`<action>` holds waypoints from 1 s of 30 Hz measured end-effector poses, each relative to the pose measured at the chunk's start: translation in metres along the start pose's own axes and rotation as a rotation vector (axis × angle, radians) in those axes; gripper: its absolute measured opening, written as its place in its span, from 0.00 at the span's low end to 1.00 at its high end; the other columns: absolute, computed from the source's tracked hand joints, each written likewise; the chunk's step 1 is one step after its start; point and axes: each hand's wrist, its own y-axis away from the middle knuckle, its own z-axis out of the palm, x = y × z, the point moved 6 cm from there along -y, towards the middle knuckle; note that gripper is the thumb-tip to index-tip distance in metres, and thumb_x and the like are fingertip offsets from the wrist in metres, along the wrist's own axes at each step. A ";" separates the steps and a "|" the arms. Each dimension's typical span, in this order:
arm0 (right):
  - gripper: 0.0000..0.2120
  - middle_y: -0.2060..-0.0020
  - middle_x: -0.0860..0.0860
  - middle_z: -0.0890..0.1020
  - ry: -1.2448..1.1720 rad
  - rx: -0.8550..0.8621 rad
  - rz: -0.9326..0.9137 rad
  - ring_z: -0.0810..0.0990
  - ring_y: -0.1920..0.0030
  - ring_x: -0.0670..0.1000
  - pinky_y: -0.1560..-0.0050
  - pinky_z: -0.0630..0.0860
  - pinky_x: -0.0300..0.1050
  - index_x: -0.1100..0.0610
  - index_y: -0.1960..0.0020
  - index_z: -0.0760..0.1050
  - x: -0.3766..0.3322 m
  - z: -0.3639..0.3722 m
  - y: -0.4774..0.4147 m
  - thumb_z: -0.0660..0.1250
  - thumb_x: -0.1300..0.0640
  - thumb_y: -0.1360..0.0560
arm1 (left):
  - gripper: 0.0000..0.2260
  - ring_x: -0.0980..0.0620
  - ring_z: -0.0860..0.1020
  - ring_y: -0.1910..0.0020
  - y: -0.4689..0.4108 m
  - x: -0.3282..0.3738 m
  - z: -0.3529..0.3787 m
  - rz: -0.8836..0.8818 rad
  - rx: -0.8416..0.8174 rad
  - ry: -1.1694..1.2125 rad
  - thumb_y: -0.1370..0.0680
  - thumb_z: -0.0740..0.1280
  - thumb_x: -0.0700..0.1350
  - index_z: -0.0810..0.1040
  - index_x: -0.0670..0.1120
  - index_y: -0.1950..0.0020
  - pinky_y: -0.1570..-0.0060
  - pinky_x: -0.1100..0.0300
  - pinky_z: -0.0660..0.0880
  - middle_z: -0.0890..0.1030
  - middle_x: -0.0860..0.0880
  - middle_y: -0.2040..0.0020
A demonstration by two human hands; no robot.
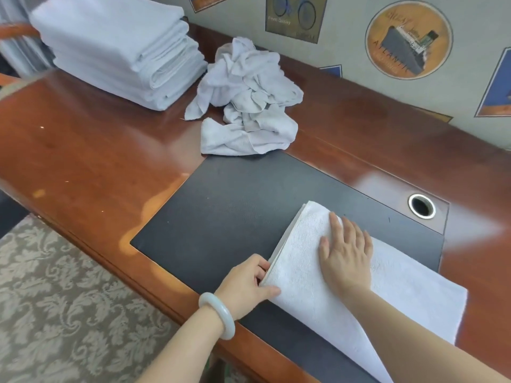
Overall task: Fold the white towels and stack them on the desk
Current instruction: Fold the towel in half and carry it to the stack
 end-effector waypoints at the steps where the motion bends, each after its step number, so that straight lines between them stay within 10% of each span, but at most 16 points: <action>1: 0.30 0.25 0.52 0.63 0.000 -0.003 -0.004 0.57 0.24 0.53 0.23 0.45 0.53 0.47 0.21 0.52 0.001 0.000 0.000 0.41 0.42 0.22 | 0.12 0.63 0.72 0.67 -0.002 0.001 -0.002 0.007 -0.001 -0.017 0.24 0.71 0.51 0.72 0.53 0.45 0.63 0.69 0.68 0.80 0.53 0.57; 7: 0.29 0.26 0.53 0.65 0.005 0.008 -0.036 0.59 0.25 0.54 0.23 0.47 0.53 0.48 0.22 0.55 0.002 -0.002 0.001 0.43 0.43 0.21 | 0.07 0.59 0.71 0.64 -0.011 -0.017 -0.012 -0.030 -0.051 -0.075 0.21 0.67 0.49 0.70 0.53 0.46 0.55 0.59 0.73 0.75 0.54 0.65; 12: 0.30 0.25 0.52 0.65 -0.017 -0.003 -0.045 0.58 0.24 0.53 0.23 0.46 0.54 0.48 0.21 0.54 0.002 -0.001 0.000 0.43 0.43 0.22 | 0.12 0.56 0.73 0.51 -0.006 0.001 -0.001 -0.020 0.086 -0.324 0.20 0.65 0.49 0.67 0.54 0.38 0.51 0.63 0.72 0.75 0.53 0.49; 16: 0.32 0.21 0.50 0.57 -0.243 0.028 -0.037 0.49 0.21 0.48 0.23 0.36 0.49 0.48 0.20 0.53 0.008 -0.020 0.007 0.41 0.41 0.23 | 0.23 0.45 0.73 0.34 0.010 0.062 0.042 0.457 0.408 -0.756 0.25 0.68 0.46 0.72 0.43 0.31 0.36 0.51 0.70 0.74 0.46 0.34; 23: 0.26 0.22 0.54 0.59 -0.126 0.171 0.081 0.55 0.22 0.53 0.25 0.52 0.59 0.56 0.22 0.60 0.068 -0.006 0.116 0.49 0.52 0.19 | 0.28 0.45 0.44 0.20 -0.027 0.073 0.143 0.560 0.058 -1.115 0.20 0.48 0.51 0.56 0.45 0.20 0.26 0.37 0.47 0.49 0.45 0.19; 30: 0.29 0.20 0.47 0.51 -0.031 -0.011 0.176 0.48 0.21 0.49 0.23 0.49 0.60 0.47 0.20 0.51 0.146 -0.005 0.150 0.47 0.42 0.20 | 0.26 0.46 0.54 0.21 -0.053 0.029 0.045 0.425 0.078 -1.145 0.18 0.41 0.58 0.50 0.55 0.19 0.30 0.31 0.58 0.48 0.52 0.19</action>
